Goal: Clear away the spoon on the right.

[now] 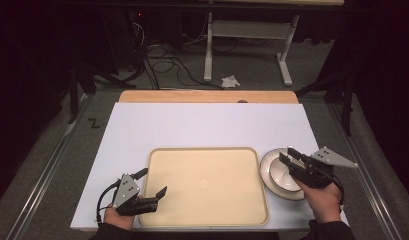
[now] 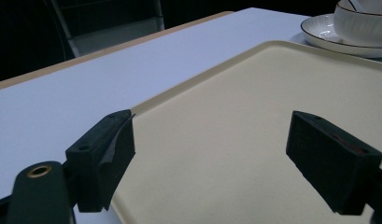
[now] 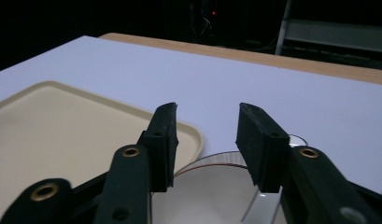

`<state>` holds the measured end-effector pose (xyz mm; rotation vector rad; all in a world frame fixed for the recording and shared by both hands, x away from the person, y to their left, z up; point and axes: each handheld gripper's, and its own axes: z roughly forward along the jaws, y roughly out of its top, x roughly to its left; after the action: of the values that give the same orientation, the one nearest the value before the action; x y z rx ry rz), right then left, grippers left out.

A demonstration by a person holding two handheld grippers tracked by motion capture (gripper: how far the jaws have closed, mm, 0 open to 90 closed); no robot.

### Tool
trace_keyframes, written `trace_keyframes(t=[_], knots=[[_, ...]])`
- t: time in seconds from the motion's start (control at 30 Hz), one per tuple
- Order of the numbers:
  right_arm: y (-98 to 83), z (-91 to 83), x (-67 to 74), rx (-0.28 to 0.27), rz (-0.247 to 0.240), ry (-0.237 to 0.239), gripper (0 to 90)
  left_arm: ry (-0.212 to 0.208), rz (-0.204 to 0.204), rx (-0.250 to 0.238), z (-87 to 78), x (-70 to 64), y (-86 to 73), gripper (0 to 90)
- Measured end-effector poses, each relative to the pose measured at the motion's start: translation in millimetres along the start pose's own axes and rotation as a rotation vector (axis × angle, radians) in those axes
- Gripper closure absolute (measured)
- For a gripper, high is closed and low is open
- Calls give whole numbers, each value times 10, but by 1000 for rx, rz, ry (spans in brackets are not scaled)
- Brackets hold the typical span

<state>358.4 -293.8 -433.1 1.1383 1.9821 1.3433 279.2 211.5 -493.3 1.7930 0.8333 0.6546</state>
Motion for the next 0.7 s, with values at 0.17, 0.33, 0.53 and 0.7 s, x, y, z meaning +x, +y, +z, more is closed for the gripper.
trace_keyframes(t=[0.17,0.33,0.53,0.7], knots=[[30,107,-160,66,-28,-67,883,6,-11,-18,-11,-1,1,159],[36,204,-231,118,-36,-84,900,8,-13,-22,-15,4,0,159],[51,303,-282,187,-41,-106,900,8,-12,-21,-18,2,-1,159],[55,303,-290,195,-47,-128,900,7,-10,-20,-17,-3,2,159]])
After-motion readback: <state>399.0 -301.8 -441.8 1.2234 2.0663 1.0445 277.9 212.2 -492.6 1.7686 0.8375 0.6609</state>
